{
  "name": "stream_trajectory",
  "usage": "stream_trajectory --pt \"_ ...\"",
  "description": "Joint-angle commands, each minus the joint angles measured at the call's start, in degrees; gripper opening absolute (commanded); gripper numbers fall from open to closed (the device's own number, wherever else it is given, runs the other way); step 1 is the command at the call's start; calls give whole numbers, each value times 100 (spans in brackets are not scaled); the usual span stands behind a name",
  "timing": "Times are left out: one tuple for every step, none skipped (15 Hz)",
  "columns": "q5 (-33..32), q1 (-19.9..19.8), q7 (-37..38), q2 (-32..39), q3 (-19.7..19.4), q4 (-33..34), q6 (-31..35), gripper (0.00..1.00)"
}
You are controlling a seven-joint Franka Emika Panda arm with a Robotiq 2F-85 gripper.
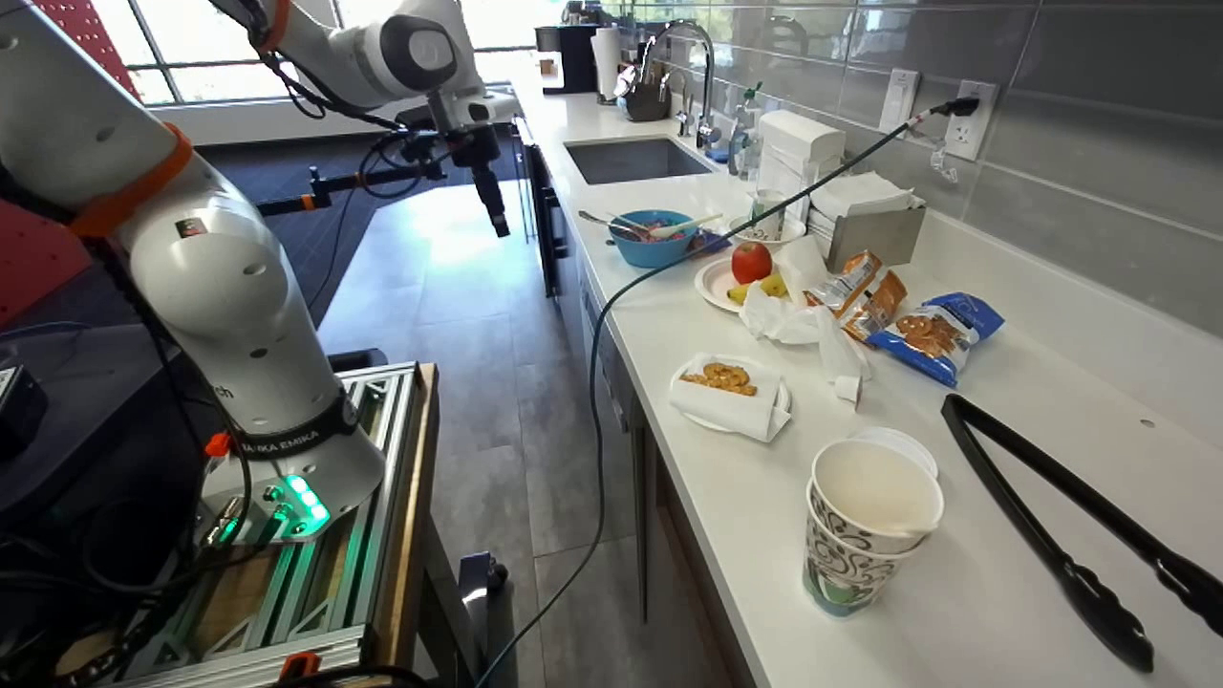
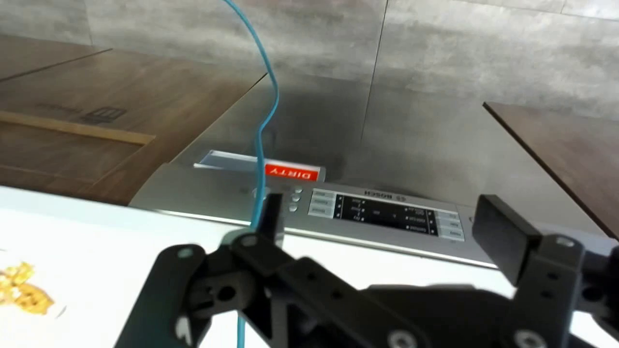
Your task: Press a button on the dishwasher.
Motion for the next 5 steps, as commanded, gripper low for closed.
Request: stream_trajectory --pt "58 -139 -73 -254 149 47 -191 100" --pt "44 -143 -73 -421 175 39 -262 100" --pt "36 -148 -72 -505 196 21 -283 100" --pt "28 -152 -70 -522 203 1 -283 100" --pt "17 -163 -69 -511 203 -11 -283 100"
